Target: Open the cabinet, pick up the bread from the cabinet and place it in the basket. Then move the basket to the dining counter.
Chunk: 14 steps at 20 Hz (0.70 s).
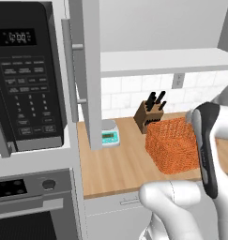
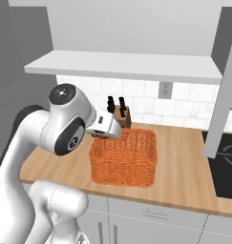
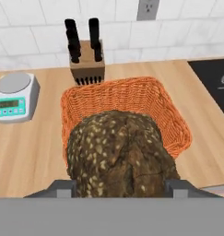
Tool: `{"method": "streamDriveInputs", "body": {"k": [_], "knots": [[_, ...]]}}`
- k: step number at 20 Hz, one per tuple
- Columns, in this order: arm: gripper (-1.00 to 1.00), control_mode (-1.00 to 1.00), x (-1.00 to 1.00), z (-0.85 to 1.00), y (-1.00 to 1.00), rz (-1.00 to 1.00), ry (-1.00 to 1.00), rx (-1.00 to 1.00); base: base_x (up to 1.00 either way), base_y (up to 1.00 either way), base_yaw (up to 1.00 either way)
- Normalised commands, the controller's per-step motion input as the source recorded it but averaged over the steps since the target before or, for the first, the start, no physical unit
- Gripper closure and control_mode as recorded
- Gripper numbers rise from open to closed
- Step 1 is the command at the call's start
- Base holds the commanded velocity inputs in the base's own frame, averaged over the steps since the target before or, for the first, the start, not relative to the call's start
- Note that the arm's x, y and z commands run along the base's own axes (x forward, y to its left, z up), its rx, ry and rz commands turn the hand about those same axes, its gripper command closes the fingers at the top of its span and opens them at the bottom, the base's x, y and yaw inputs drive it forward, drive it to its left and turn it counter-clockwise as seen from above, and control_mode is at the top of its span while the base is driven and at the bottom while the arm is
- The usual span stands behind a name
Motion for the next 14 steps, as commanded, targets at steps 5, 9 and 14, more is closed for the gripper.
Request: {"method": "streamDriveInputs", "body": {"k": [5,9,14], "knots": [[1.00,-1.00,0.27,-0.50,-0.14,0.00,0.20,0.00,0.00,0.00,0.00],[1.00,-1.00,0.38,-0.37,-0.16,0.00,0.14,0.00,0.00,0.00,0.00],[1.00,-1.00,0.41,-0.42,-0.15,0.01,0.12,0.00,0.00,0.00,0.00]]}}
